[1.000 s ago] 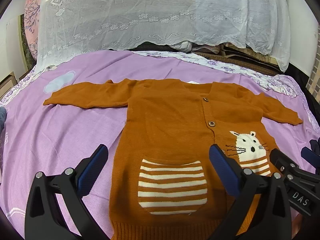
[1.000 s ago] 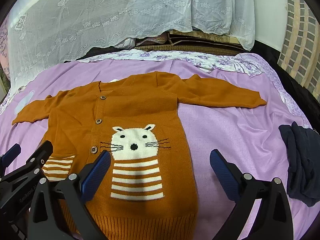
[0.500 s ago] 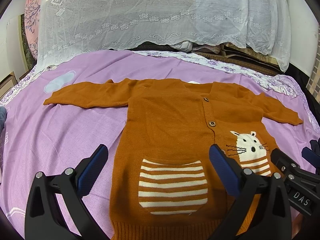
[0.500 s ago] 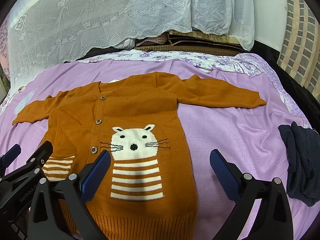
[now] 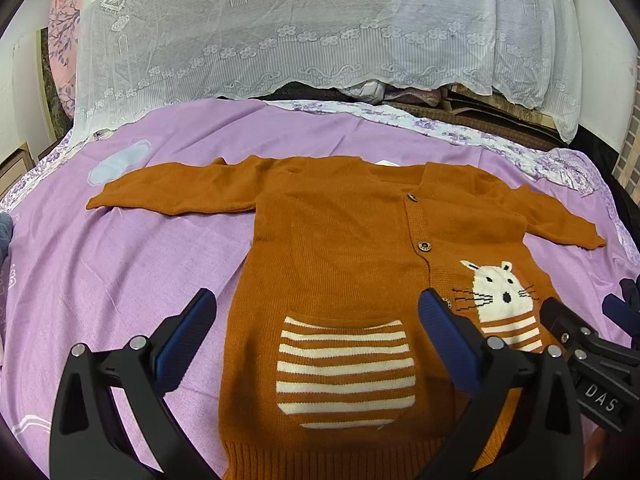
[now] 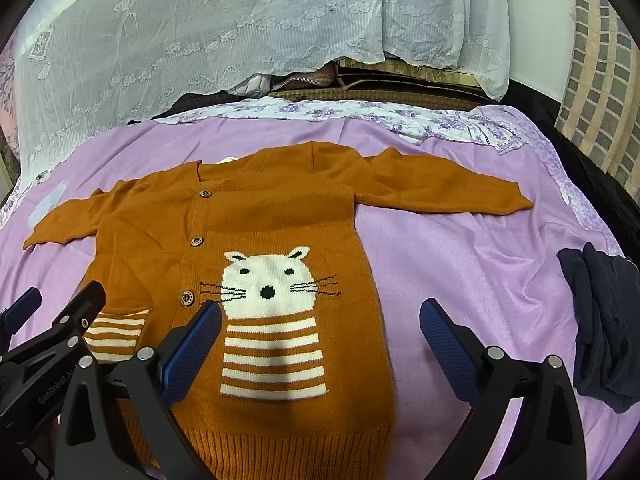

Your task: Fold small clothes

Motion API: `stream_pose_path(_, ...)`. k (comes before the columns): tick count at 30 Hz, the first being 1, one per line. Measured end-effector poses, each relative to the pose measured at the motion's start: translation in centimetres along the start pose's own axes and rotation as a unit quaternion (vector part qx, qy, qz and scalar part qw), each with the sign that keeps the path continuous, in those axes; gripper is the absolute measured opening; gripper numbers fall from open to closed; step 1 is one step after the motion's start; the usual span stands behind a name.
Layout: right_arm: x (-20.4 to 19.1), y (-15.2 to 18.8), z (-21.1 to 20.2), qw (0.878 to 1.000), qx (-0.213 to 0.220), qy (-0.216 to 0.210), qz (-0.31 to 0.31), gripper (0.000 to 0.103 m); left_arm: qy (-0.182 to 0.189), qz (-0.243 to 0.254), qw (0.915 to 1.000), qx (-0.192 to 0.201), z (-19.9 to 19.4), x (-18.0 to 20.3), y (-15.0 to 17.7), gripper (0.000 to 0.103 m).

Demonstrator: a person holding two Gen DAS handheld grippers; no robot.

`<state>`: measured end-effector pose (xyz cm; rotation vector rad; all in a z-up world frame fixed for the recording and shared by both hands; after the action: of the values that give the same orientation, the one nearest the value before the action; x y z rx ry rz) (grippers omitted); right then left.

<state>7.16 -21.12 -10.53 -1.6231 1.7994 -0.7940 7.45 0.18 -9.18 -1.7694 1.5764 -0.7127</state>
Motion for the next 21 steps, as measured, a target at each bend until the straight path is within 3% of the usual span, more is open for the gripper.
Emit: stream_pose_path(21, -0.4, 0.8, 1.0, 1.000, -0.006, -0.010, -0.001, 0.100, 0.006, -0.002, 0.9999, -0.009, 0.0, -0.4, 0.3, 0.099)
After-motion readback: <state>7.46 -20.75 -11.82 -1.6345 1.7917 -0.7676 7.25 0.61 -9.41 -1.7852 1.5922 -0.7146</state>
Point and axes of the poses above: each gripper's, at about its wrist camera, not at the fingertips, and z roughly the way its jaws point, x to its right, y to its underside, the point moved 9 cm from there along z, roughly the way its jaws point, and after that the axes turned 4 degrees about -y, right-handed, at the moved point
